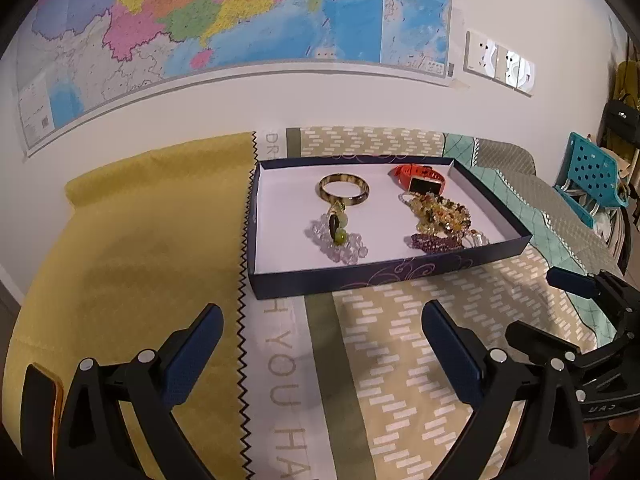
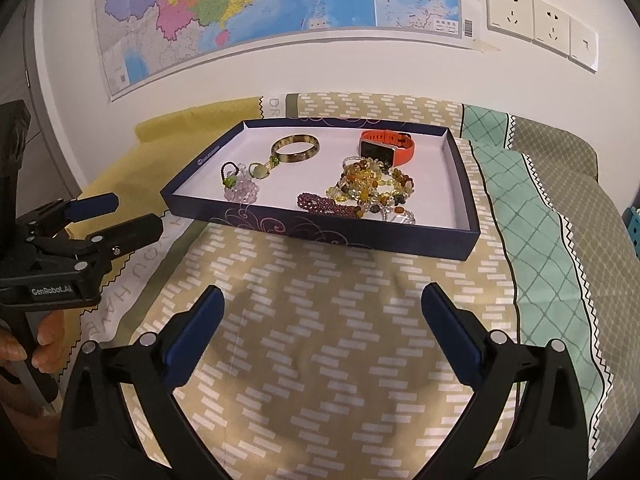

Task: Organize jewelry

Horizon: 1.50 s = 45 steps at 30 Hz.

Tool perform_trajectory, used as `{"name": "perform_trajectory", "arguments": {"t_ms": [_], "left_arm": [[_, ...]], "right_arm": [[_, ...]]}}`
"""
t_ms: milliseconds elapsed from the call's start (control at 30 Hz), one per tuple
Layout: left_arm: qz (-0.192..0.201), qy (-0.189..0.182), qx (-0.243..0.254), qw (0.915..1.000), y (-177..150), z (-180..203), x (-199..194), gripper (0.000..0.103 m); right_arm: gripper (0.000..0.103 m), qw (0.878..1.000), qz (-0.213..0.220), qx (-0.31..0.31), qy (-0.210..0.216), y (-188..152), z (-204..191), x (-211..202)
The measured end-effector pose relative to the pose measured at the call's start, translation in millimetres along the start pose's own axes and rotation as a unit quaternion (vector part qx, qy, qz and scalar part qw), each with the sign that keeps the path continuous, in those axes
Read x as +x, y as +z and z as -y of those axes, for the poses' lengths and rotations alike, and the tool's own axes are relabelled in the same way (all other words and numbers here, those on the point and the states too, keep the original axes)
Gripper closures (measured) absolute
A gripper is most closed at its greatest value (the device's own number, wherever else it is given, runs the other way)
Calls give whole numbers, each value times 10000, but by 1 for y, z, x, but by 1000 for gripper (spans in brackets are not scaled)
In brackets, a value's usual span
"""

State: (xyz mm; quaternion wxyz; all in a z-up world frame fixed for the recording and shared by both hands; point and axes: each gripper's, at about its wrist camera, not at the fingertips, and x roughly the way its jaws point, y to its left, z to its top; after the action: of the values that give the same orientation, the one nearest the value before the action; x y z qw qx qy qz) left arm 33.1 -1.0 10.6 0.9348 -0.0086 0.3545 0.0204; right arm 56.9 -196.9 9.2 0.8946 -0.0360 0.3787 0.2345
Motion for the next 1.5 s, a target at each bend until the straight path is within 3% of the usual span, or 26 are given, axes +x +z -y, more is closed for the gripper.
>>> {"name": "perform_trajectory", "arguments": {"t_ms": [1500], "left_arm": [[-132, -50, 104, 9998, -13, 7, 1, 7]], "right_arm": [[6, 9998, -153, 76, 74, -6, -2, 2]]}}
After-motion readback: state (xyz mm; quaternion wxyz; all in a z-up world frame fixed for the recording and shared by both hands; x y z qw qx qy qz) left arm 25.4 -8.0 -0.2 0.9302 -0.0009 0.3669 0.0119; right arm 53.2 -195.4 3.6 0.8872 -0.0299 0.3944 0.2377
